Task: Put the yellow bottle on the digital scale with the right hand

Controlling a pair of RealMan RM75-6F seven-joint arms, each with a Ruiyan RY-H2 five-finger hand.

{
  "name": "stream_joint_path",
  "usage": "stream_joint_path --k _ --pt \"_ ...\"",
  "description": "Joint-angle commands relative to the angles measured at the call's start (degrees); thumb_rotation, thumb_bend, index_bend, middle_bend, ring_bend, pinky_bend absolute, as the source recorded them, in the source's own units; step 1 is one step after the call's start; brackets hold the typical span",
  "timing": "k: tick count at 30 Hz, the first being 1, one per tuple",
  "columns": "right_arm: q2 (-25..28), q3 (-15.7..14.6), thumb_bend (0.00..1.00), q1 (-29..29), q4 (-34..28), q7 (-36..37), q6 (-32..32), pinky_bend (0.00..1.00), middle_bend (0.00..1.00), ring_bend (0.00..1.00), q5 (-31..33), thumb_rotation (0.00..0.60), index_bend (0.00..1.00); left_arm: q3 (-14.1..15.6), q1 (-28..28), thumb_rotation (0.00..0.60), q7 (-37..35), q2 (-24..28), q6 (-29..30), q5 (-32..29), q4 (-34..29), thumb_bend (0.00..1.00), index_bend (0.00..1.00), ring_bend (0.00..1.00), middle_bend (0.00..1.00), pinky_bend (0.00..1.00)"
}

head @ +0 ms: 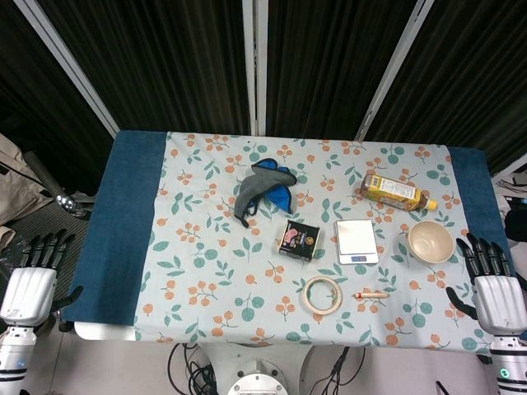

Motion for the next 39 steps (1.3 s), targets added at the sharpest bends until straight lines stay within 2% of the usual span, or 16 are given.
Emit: stream_joint_path --k 1,10,15,21,26,29,33,39 --pt "-0.12 0.13 0.17 0.20 0.31 -0.01 -0.26 0.00 0.00 0.00 0.09 0.600 0.00 -0.05 0.09 0.600 0.14 0.05 0.13 -0.14 -0.17 0.17 0.04 0.00 0.00 0.00" --pt "1.17 0.57 0.17 0.80 -0.54 2.33 -1.84 0.00 0.00 0.00 1.06 0.600 0.00 0.05 0.41 0.600 0.12 -0.28 0.13 -0.68 0.03 0.17 0.04 0.00 0.00 0.00" --pt "1.01 1.42 0.17 1.33 -0.81 0.83 -2.50 0.00 0.00 0.00 2.39 0.600 0.00 -0.35 0.13 0.600 -0.66 -0.24 -0.10 -1.00 0.54 0.17 0.04 0.00 0.00 0.00" --pt "1.52 4.34 0.17 4.16 -0.63 -0.58 -6.43 0.00 0.00 0.00 6.51 0.600 0.00 -0.16 -0.42 0.600 -1.43 -0.53 -0.95 -0.59 1.45 0.17 0.04 0.00 0.00 0.00" --pt "5.06 8.82 0.16 10.12 -2.48 -0.15 -14.58 0.00 0.00 0.00 11.25 0.600 0.00 -0.03 -0.38 0.600 -1.85 -0.30 -1.23 -0.88 2.09 0.17 0.04 0.00 0.00 0.00" --pt "6.70 12.10 0.16 15.21 -2.41 2.26 -23.30 0.00 0.00 0.00 16.99 0.600 0.00 0.12 -0.21 0.600 -2.09 -0.36 -0.87 -0.58 2.18 0.17 0.04 0.00 0.00 0.00" --pt "4.01 15.10 0.16 22.48 5.06 2.82 -33.51 0.00 0.00 0.00 24.45 0.600 0.00 0.88 -0.21 0.600 -2.50 -0.44 -1.40 0.03 2.20 0.17 0.04 0.00 0.00 0.00" --pt "0.36 14.98 0.15 30.78 14.24 -3.55 -46.14 0.00 0.00 0.00 36.43 0.600 0.00 1.16 0.27 0.600 -2.37 -0.30 -0.79 0.19 2.12 0.18 0.04 0.00 0.00 0.00"
